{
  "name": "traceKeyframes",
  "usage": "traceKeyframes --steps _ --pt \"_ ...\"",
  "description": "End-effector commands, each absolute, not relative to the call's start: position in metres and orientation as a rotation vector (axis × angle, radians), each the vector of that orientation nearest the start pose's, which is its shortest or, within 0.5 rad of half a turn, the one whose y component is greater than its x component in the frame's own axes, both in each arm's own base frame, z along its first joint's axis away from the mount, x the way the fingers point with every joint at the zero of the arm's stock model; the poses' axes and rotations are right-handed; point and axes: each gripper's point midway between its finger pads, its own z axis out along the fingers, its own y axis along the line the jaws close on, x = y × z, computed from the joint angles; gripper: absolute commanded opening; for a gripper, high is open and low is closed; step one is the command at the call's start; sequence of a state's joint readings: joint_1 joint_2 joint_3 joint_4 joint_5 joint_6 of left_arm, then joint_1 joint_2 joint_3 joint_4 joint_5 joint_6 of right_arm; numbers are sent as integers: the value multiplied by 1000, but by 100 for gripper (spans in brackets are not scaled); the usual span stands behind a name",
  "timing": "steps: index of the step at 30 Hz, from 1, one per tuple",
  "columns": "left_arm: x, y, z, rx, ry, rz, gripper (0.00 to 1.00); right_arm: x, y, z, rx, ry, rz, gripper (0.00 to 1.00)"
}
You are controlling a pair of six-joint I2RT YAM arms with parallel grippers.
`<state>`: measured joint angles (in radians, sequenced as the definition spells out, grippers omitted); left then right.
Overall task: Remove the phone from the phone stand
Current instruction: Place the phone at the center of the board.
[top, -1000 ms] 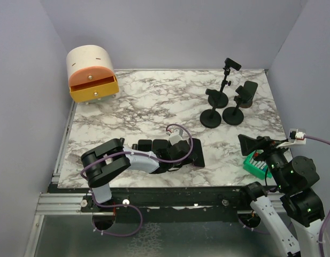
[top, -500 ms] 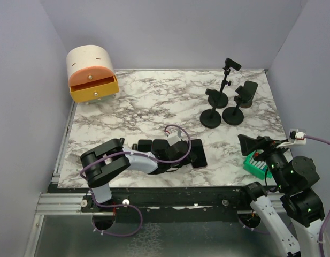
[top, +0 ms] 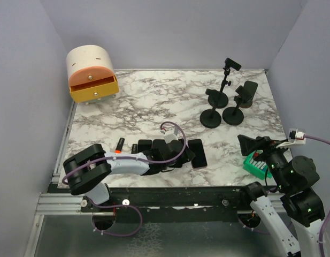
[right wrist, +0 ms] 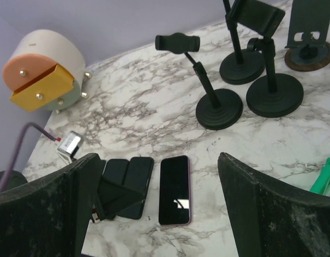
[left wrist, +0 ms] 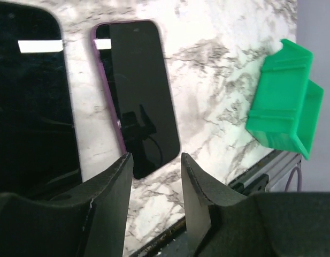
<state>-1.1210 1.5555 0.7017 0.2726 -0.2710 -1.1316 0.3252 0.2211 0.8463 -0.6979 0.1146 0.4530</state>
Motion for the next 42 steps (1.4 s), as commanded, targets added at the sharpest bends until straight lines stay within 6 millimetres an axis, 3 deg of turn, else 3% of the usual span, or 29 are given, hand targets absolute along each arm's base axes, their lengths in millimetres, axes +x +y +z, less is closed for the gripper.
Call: traceKeyframes --steps 1,4,10,16,21,24,27,32,36,42 --pt "192 -370 127 -54 2209 -901 41 175 80 287 137 1818 580 94" --pt "189 -343 154 -32 2149 -871 41 187 104 255 109 1981 651 94" --pt "180 -274 206 86 1996 -790 51 208 134 212 115 2070 791 91" --pt "174 -199 225 129 1859 -657 63 214 152 148 154 2204 884 87" --pt "168 -164 241 84 1732 -691 72 216 153 110 182 2273 868 86" --pt "165 -155 244 61 1691 -719 75 217 154 92 198 2313 858 85" --pt "162 -167 249 117 1676 -757 78 220 154 81 204 2313 852 83" --pt "163 -178 224 143 1792 -710 79 219 155 56 212 2364 844 82" --pt "163 -183 220 159 1811 -700 79 216 153 38 222 2404 825 81" --pt "164 -177 222 127 1794 -701 79 221 156 29 225 2399 839 78"
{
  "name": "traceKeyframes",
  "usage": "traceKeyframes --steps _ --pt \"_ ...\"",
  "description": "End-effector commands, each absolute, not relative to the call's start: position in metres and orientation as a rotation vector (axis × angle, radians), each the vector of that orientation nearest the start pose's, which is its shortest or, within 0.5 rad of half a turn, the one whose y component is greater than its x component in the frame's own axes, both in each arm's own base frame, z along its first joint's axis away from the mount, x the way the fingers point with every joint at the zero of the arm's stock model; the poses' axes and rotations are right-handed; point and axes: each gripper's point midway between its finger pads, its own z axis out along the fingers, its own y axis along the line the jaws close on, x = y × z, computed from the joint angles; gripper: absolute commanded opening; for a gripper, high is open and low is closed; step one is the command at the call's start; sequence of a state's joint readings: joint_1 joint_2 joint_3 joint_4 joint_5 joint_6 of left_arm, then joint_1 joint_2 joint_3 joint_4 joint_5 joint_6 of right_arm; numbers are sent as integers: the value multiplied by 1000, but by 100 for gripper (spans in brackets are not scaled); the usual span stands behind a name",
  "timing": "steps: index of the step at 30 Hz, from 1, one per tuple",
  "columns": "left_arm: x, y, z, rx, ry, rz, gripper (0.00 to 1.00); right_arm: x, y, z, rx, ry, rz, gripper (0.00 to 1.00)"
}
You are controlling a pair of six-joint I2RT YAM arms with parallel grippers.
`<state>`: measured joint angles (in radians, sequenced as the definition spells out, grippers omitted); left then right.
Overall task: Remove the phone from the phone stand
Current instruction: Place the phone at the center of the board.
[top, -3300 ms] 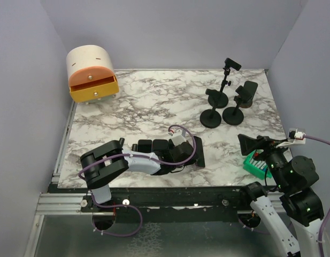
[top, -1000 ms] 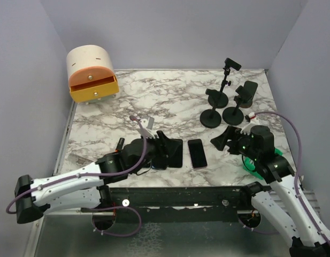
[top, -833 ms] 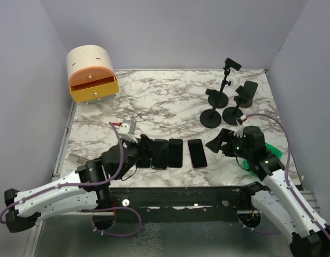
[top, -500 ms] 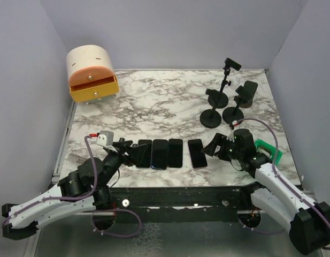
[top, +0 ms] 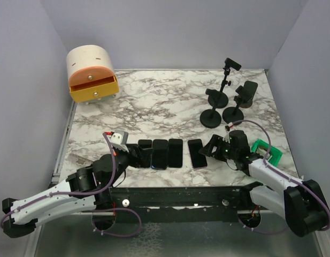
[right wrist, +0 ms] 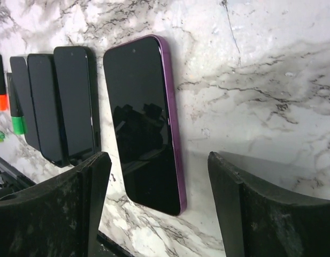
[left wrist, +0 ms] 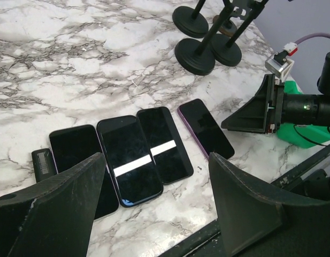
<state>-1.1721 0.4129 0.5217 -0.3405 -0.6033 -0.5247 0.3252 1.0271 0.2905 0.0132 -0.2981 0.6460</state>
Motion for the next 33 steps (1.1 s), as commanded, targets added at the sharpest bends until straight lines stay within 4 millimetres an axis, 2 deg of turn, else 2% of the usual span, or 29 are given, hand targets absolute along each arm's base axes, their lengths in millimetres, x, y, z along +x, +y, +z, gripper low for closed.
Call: traceKeyframes --steps 1,6,9,19,21,24,25,26,30,33 --pt "165 -175 222 116 1791 -696 78 221 157 27 226 2403 850 77" --pt "166 -169 228 89 1767 -704 78 220 164 20 253 2415 899 67" --pt "165 -167 228 74 1759 -716 78 219 167 20 247 2420 910 65" --pt "164 -171 225 91 1773 -716 78 213 180 17 223 2450 939 62" --pt "167 -169 224 65 1780 -698 80 215 177 18 241 2453 916 69" --pt "179 -158 222 -92 1800 -626 86 223 170 36 246 2393 867 87" --pt "184 -154 220 -138 1812 -581 96 226 167 45 243 2374 845 93" --pt "188 -150 217 -204 1829 -536 99 229 165 55 236 2349 825 97" --pt "195 -143 204 -403 1921 -371 99 238 152 98 224 2264 740 100" --pt "196 -153 206 -455 1961 -352 99 244 144 128 248 2212 695 100"
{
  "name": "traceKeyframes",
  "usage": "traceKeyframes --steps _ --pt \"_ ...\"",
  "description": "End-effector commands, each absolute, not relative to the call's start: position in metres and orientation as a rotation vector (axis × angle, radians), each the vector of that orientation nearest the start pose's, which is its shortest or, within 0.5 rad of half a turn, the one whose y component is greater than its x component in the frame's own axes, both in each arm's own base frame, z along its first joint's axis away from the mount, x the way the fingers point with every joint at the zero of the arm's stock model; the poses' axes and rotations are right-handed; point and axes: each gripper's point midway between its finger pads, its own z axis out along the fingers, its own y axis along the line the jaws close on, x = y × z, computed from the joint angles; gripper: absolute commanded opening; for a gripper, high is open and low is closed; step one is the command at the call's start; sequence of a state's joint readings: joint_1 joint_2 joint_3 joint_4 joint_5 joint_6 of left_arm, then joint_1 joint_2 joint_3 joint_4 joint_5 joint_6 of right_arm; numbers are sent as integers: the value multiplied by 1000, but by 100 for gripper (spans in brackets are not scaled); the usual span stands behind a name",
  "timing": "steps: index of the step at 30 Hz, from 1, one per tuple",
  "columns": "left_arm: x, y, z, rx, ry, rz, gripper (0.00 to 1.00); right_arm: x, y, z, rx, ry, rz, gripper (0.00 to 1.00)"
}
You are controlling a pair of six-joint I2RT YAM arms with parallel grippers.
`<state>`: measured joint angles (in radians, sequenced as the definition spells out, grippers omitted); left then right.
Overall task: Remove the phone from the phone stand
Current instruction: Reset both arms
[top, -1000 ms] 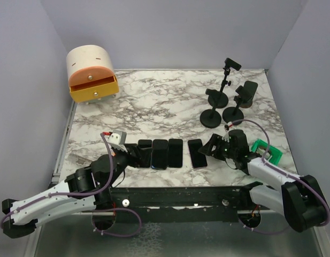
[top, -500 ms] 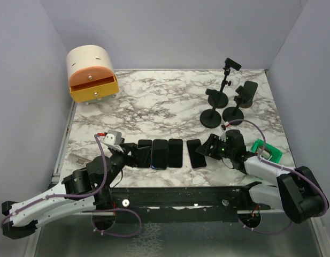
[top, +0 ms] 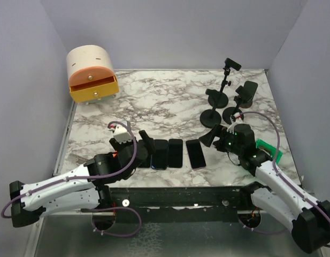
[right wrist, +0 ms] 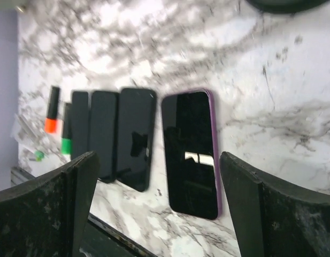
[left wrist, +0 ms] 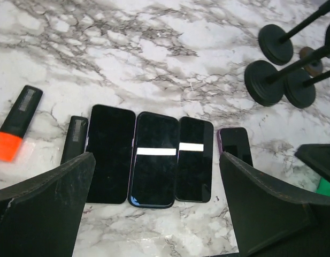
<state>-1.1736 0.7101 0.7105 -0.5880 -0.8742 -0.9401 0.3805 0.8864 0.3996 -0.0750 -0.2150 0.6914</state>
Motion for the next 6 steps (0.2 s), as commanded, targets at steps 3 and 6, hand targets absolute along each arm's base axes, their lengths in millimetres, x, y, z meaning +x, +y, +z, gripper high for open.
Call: traceKeyframes --steps 3,6 --pt "194 -162 212 -390 1987 -381 99 244 144 149 227 2178 709 100" --pt "193 -159 218 -330 1963 -397 99 243 146 165 210 2144 734 100"
